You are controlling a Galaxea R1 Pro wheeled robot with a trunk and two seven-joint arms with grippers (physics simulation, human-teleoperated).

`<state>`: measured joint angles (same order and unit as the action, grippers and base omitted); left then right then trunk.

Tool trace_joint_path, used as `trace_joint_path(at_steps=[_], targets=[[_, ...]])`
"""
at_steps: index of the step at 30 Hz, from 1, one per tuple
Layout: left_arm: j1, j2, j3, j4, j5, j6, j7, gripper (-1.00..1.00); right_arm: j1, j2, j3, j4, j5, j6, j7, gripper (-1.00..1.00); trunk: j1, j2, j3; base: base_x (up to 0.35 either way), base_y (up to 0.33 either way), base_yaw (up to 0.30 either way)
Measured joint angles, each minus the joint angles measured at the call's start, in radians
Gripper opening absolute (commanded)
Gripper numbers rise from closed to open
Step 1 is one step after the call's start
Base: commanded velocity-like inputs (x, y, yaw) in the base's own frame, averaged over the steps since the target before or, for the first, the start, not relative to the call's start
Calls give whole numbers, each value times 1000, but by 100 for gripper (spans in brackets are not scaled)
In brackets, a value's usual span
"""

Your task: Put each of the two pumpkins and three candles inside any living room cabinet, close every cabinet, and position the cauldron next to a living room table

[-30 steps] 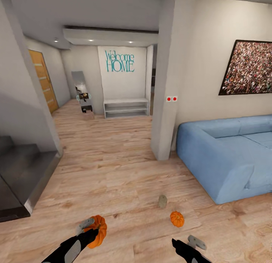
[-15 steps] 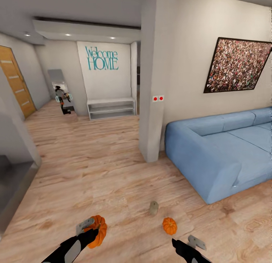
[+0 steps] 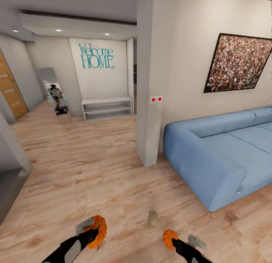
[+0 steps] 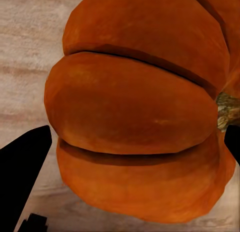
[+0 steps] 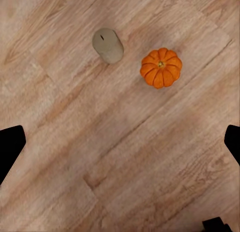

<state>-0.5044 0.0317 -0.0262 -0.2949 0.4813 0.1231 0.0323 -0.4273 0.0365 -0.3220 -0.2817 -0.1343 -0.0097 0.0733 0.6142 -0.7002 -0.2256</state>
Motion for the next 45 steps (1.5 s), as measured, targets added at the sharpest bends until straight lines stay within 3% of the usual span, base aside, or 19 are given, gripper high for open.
trace_joint_path(at_steps=[13, 18, 20, 23, 26, 28, 29, 33, 34, 38, 43, 45], targets=[[0, 1, 0, -1, -2, 1, 0, -100, 0, 0, 0, -1, -1, 0, 0, 100, 0, 0, -8, 343, 0, -108], [-2, 15, 5, -12, 3, 17, -14, -100, 0, 0, 0, -1, -2, 0, -1, 100, 0, 0, -11, 343, 0, -58], [-5, 31, 8, -37, 4, 51, -16, -100, 0, 0, 0, -1, -2, 0, -2, 100, 0, 0, -13, 316, 0, -15], [-8, 53, 10, -119, 22, 174, -23, -100, 0, 0, 0, 0, -2, -1, -5, 100, 0, 0, -14, 208, 0, -6], [-9, 82, 13, -249, 101, 351, -78, -100, 0, 1, 0, 0, -1, -3, -6, 100, 0, 0, -15, 69, 0, -2], [-10, 118, 16, -310, 169, 428, -127, -100, 0, 0, 0, -1, -1, -5, -6, 100, 1, 0, -15, 24, 0, -1], [-9, 129, 16, -322, 182, 442, -139, -100, 0, 0, 0, -1, -1, -6, -6, 100, 1, 0, -15, 13, 0, 0], [-9, 202, 18, -371, 338, 524, -219, -100, 0, 1, 2, 1, -2, -5, -8, 100, 1, 0, -15, 5, 0, 0], [-9, 210, 18, -378, 360, 544, -230, -100, 0, 1, 2, 3, -2, -4, -9, 100, 1, 0, -15, 1, 0, 0], [-9, 223, 17, -404, 394, 594, -248, -100, 0, 2, 2, 9, -4, -2, -9, 100, 1, 0, -15, 0, 0, 0], [-9, 225, 17, -408, 399, 603, -278, -100, 0, 2, 2, 9, -3, -1, -9, 100, 12, -21, -25, 0, 0, 0], [-9, 230, 17, -409, 404, 616, -319, -100, 0, 1, 2, 7, -1, -4, -7, 100, 20, -35, -31, 0, 0, 0]])
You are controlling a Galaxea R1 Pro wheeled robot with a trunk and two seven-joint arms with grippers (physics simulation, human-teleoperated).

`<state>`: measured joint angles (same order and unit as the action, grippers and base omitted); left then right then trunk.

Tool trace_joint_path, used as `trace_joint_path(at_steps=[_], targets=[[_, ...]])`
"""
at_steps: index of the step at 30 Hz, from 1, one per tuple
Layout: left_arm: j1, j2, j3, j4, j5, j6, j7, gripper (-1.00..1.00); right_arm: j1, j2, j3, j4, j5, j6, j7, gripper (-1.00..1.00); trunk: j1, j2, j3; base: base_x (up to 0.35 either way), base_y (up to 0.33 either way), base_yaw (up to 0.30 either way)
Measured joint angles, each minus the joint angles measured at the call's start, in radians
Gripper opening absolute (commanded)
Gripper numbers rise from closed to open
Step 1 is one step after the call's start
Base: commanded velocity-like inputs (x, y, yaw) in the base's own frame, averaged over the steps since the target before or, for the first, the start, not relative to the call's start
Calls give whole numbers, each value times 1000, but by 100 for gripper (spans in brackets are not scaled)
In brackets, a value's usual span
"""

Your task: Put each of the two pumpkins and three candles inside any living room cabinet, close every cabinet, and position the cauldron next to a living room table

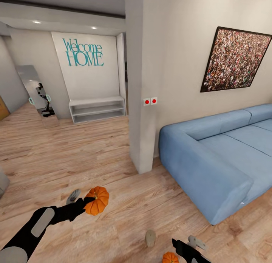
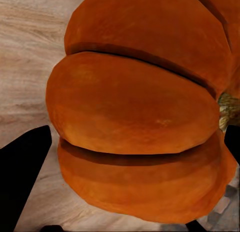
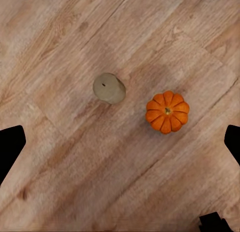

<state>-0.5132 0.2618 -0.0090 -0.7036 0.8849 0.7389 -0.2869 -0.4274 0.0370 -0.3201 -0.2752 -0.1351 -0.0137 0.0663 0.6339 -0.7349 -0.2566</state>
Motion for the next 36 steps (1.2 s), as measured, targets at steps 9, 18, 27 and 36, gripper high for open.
trace_joint_path(at_steps=[9, 18, 27, 36], targets=[[0, 61, 2, 2, -4, 87, -202, -100, 0, 0, 8, -2, 6, -15, -1, 100, 35, -63, -28, 0, 0, 0], [0, 69, 3, 4, -7, 90, -222, -100, 0, -1, -1, -9, -1, -10, 2, 100, 69, -126, -56, 0, 0, 0], [0, 69, 3, 1, -6, 158, -232, -100, 0, -1, -2, -8, -1, -13, -3, 100, 104, -189, -84, 0, 0, 0], [0, 70, 3, 4, -21, 165, -366, -100, 0, -3, -10, 1, -33, -12, -131, 100, 138, -252, -112, 0, 0, 0]])
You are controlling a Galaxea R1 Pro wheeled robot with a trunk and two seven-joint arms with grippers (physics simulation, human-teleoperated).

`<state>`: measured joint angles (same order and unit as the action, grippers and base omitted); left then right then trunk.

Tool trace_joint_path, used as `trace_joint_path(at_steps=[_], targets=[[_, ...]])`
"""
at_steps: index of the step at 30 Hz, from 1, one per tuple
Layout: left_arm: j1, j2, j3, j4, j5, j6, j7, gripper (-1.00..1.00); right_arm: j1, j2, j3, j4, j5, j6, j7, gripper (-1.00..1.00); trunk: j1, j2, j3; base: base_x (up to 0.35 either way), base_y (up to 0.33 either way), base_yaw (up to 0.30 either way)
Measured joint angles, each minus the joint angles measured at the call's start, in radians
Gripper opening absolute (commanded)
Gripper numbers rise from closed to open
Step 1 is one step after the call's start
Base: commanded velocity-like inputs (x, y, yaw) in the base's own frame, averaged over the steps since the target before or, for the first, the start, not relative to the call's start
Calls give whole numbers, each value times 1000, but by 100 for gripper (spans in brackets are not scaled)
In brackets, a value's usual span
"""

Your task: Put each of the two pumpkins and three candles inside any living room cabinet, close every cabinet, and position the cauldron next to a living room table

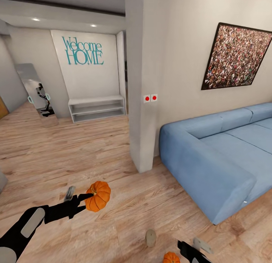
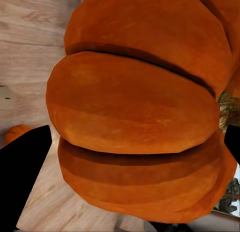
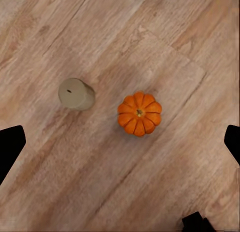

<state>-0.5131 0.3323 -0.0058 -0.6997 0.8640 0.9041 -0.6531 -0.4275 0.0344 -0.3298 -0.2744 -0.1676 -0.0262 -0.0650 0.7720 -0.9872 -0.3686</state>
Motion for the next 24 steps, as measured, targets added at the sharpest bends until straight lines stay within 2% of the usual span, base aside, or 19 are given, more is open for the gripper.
trace_joint_path(at_steps=[5, 18, 20, 24], targets=[[0, 0, -1, 0, 0, 0, -8, -100, 0, -1, 1, 1, -26, 0, -18, 100, 19, -35, -16, 0, 0, 0], [0, 6, -1, 2, 3, 1, -10, -100, 0, -1, 0, 3, -32, 2, -19, 100, 69, -126, -56, 0, 0, 0], [0, 13, -1, 2, 6, 1, -10, -100, 0, -1, 0, 3, -48, 3, -16, 100, 77, -140, -63, 0, 0, 0], [0, 18, -1, 3, 9, 2, -13, -100, 0, -7, 1, 3, -105, 8, -8, 100, 92, -168, -75, 0, 0, 0]])
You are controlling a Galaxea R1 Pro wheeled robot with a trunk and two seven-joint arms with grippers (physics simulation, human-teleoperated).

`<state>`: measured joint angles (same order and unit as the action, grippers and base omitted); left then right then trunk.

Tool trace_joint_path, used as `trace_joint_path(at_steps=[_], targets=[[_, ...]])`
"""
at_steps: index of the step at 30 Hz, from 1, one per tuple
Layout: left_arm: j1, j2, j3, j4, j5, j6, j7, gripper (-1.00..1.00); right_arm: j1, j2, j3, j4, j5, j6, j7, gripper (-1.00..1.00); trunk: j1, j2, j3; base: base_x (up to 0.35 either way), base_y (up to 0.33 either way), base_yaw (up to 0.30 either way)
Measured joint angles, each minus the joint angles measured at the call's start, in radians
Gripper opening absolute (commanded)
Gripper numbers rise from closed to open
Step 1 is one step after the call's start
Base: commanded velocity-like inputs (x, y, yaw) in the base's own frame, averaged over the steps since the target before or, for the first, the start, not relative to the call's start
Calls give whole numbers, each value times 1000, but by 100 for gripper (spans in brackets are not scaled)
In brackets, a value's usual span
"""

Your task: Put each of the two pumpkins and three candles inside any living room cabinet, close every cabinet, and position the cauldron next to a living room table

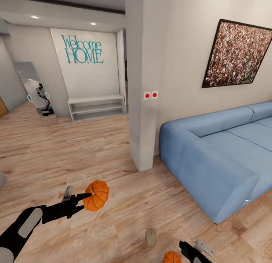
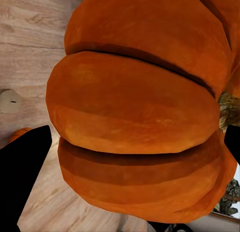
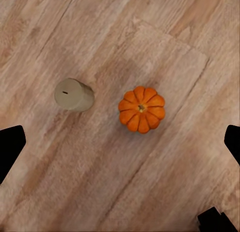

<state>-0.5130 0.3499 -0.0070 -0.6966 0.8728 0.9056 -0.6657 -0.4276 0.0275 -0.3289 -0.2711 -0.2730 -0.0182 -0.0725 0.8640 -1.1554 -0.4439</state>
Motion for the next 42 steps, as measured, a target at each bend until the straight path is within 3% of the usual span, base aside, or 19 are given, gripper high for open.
trace_joint_path(at_steps=[10, 37, 42], targets=[[0, 1, 0, 0, 0, 0, -1, -100, 0, -37, 2, 1, -27, 6, 80, 100, 38, -70, -31, 0, 0, 0], [0, 5, -1, 2, 4, 0, -1, -100, 0, -43, 2, 1, -29, 6, 86, 100, 142, -259, -116, 0, 0, 0], [0, 5, -1, 2, 4, 0, -1, -100, 0, -55, 6, -1, -73, 6, 138, 100, 161, -294, -132, 0, 0, 0]])
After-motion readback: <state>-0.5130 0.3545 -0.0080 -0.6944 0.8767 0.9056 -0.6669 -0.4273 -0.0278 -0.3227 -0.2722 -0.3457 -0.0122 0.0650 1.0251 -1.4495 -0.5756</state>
